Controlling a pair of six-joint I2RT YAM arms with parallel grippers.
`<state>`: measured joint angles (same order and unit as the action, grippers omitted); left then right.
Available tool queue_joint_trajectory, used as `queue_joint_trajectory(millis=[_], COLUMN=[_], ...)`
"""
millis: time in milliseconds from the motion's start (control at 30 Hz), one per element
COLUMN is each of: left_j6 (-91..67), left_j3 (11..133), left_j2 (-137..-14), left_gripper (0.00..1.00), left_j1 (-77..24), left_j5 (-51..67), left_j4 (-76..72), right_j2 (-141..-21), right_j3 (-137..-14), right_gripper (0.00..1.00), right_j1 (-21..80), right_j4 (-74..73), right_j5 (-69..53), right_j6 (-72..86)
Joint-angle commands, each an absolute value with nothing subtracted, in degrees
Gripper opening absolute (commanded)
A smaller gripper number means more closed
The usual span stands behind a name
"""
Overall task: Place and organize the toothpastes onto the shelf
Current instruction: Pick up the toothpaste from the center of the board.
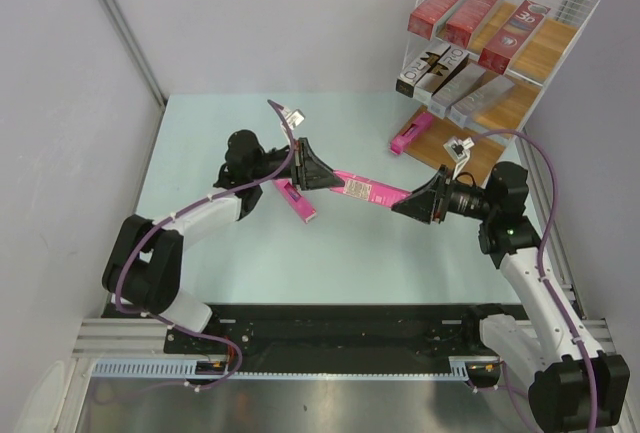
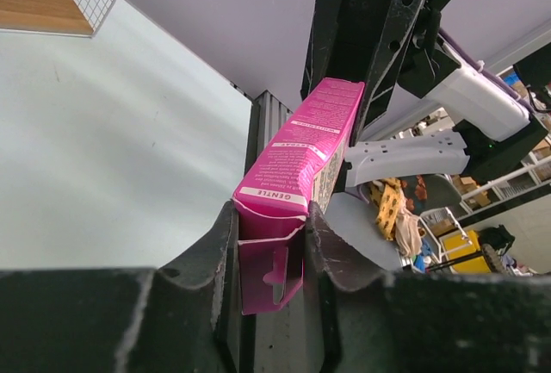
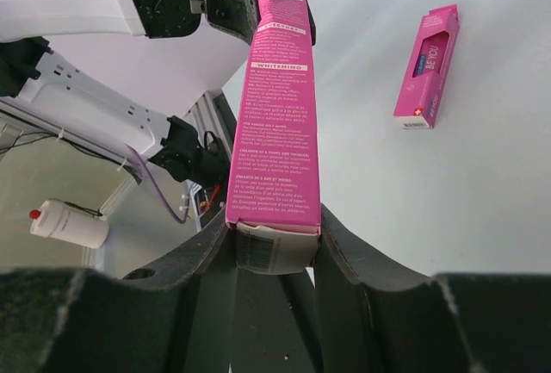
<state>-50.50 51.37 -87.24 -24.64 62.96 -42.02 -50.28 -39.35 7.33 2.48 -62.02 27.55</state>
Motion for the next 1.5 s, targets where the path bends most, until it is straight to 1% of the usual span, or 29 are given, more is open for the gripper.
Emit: queue_joint_trajectory(millis=[0, 67, 100, 133, 167, 200, 233, 267, 300, 367, 400, 533, 633, 667, 733, 767, 867, 967, 1167, 1300, 1467], left_j6=[-50.36, -50.62, -50.8, -50.97, -51.24, -52.02, -52.47, -52.82, -53.69, -55.19, -57.28, -63.97, -67.49, -68.02, -68.12, -67.51, -67.5, -68.72, -71.62, -72.16, -73.3], left_j3=[53.26, 53.09, 53.09, 53.0, 52.65, 52.47, 52.21, 51.77, 51.51, 50.2, 49.66, 45.45, 43.25, 41.68, 40.61, 40.43, 39.99, 39.9, 39.64, 41.12, 46.31], left_j2=[-87.28, -87.19, -87.1, -87.1, -87.01, -87.01, -86.92, -86.92, -86.92, -87.19, -87.36, -88.77, -89.65, -89.65, -89.47, -89.47, -89.3, -90.43, -94.56, -97.11, -102.29], left_gripper=[0.17, 0.15, 0.13, 0.11, 0.08, 0.03, 0.0, 0.0, 0.0, 0.0, 0.0, 0.0, 0.0, 0.0, 0.0, 0.0, 0.0, 0.0, 0.0, 0.0, 0.0], left_j1=[-25.14, -25.14, -25.14, -25.14, -25.14, -25.14, -25.14, -25.14, -25.14, -25.14, -25.14, -25.75, -26.8, -27.07, -28.73, -30.05, -33.21, -36.02, -40.33, -42.18, -43.59], left_j5=[64.16, 63.9, 63.37, 63.2, 62.85, 62.06, 61.53, 61.0, 59.78, 58.46, 57.58, 50.04, 45.11, 40.74, 36.84, 32.65, 25.26, 19.54, 11.79, 7.66, 6.59], left_j4=[-45.09, -45.26, -45.35, -45.61, -45.96, -46.4, -47.28, -47.63, -47.98, -50.26, -51.4, -60.44, -63.45, -63.11, -59.87, -58.46, -53.36, -50.63, -50.53, -50.8, -50.01], right_j2=[-48.69, -48.34, -47.64, -47.46, -47.03, -46.33, -45.88, -45.44, -44.48, -43.51, -43.16, -39.92, -37.54, -35.7, -33.5, -31.49, -27.88, -25.5, -23.47, -22.42, -22.24], right_j3=[-42.19, -42.19, -42.19, -42.27, -42.19, -42.27, -42.28, -42.28, -42.28, -42.8, -43.06, -43.94, -44.38, -44.47, -44.47, -44.47, -44.56, -44.47, -44.47, -44.47, -44.47], right_gripper=[0.3, 0.43, 0.55, 0.61, 0.67, 0.75, 0.78, 0.83, 0.89, 0.93, 0.95, 1.0, 1.0, 1.0, 1.0, 1.0, 1.0, 1.0, 1.0, 1.0, 1.0], right_j1=[7.21, 7.12, 7.21, 7.12, 7.12, 7.03, 6.94, 6.94, 6.77, 6.86, 6.86, 6.86, 6.77, 6.77, 6.77, 6.85, 6.94, 6.94, 6.94, 7.03, 7.03], right_j4=[2.64, 2.2, 1.76, 1.15, 0.88, 0.62, 0.18, -1.48, -2.19, -5.7, -7.02, -12.64, -15.19, -15.64, -16.78, -17.22, -18.72, -20.56, -23.73, -24.69, -24.87], right_j5=[-60.39, -58.54, -57.49, -55.48, -54.5, -53.36, -50.83, -49.32, -45.3, -40.37, -35.12, -23.23, -13.91, -11.8, -5.56, -3.36, 5.68, 11.4, 20.9, 22.85, 23.64], right_j6=[26.81, 26.54, 26.37, 26.28, 26.11, 26.1, 26.02, 25.93, 25.93, 25.49, 25.49, 26.01, 27.59, 27.95, 29.26, 29.79, 31.2, 33.04, 36.21, 36.39, 36.04])
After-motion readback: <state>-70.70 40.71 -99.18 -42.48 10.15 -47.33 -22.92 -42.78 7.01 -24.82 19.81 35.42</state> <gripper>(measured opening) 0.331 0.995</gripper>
